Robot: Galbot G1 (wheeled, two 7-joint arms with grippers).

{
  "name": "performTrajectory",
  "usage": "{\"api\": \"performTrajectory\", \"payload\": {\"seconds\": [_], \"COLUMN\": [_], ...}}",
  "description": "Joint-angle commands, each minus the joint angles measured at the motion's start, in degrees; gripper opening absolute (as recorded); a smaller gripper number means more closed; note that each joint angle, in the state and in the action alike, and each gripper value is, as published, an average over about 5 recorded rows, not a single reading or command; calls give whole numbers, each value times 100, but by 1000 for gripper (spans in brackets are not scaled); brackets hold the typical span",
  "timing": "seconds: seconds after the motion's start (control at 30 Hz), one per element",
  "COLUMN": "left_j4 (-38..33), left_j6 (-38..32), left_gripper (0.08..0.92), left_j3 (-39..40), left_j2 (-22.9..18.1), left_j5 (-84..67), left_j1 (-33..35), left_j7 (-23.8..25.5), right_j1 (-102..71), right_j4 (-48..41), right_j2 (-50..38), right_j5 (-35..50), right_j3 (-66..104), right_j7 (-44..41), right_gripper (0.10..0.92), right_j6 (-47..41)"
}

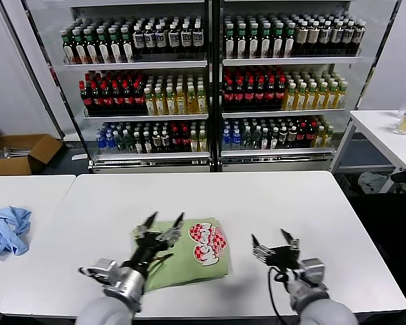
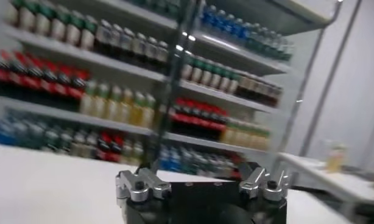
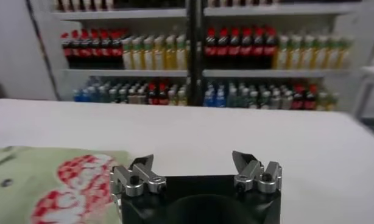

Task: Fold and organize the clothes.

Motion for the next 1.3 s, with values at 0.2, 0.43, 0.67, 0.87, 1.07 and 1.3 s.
{"api": "performTrajectory", "payload": {"seconds": [0.2, 0.43, 0.67, 0.87, 1.07, 1.3], "left_j4": [-5, -83, -80, -103, -88, 129], "left_j6": [-238, -127, -157, -162, -188, -702], "left_gripper": [822, 823, 822, 823, 822, 823], "left_j3": [-1246, -1212, -1248, -1236, -1240, -1202], "left_j2": [140, 117, 138, 120, 153, 217], "left_j5": [722, 576, 619, 627, 698, 1108], "left_j1": [692, 656, 613, 606, 620, 518], "left_j7": [130, 139, 144, 154, 154, 160], "right_j1": [1896, 1810, 1742, 1715, 1710, 1120], "right_j4": [-2035, -2032, -1947, -1953, -1714, -503], "right_j2": [319, 204, 204, 204, 220, -306], "right_j5": [1073, 1417, 1777, 1740, 1620, 1132], "right_j3": [-1730, -1775, -1795, -1785, -1562, -703], "right_j7": [199, 186, 243, 358, 272, 172], "right_gripper": [823, 811, 629, 456, 282, 115], "right_j6": [-13, -14, -5, 1, 17, 19]}}
